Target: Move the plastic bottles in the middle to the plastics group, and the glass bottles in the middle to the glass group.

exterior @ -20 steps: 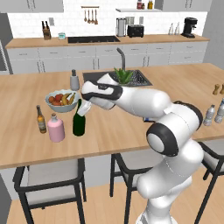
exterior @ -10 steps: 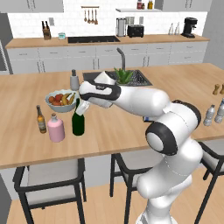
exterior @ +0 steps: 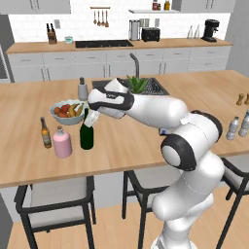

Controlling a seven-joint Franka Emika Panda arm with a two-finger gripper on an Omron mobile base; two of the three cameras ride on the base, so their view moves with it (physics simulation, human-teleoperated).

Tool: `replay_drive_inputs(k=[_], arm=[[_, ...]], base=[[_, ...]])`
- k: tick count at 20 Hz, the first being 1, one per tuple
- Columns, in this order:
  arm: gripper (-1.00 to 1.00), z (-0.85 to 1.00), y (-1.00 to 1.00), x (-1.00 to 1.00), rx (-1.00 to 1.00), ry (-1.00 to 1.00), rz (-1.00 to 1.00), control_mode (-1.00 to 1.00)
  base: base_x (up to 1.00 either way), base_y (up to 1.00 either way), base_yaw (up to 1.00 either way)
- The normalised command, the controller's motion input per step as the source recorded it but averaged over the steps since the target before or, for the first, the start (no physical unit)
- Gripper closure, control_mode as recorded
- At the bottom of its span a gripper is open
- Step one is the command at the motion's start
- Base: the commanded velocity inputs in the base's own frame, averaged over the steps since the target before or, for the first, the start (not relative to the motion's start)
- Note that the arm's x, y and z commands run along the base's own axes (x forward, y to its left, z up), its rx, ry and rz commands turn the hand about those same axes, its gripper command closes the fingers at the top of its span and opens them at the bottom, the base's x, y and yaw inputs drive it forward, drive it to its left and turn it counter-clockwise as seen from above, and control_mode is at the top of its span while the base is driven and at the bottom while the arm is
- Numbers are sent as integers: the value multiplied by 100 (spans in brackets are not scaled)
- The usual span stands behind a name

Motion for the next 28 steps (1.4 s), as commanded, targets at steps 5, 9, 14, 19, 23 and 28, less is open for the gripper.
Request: replay_drive_inputs(k=[5,9,14,19,23,28], arm=[[100,-6,0,1,-1,0,2,-100],[100,-13,3,0,-2,0,2,-100],[100,-5,3,0,-2,0,0,-100],[100,-14,2,0,-1,0,0,-100],[100,-10,0,0,0,0,0,-100],[100,-29,0,0,0,0,0,-100]], base=[[0,0,0],[0,0,0],[0,0,0],[0,0,0],[0,0,0],[0,0,0]])
